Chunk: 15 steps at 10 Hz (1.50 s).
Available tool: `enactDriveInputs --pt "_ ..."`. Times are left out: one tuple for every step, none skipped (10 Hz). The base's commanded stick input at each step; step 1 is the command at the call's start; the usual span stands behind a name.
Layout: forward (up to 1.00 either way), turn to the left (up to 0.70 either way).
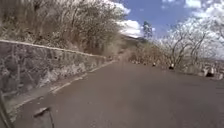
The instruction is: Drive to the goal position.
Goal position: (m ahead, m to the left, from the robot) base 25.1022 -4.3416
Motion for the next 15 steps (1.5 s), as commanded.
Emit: enactDriveInputs --pt "0.66 0.00" --pt "0.70 0.00" --pt "0.70 0.00" --pt "0.70 0.00" --pt "0.70 0.00" --pt "0.70 0.00" --pt "0.70 0.00" --pt "0.70 0.00" --pt "0.70 0.00" --pt "0.70 0.00" --pt "0.70 0.00" --pt "0.70 0.00" --pt "0.70 0.00" --pt "0.16 0.00" --pt "0.08 0.00"
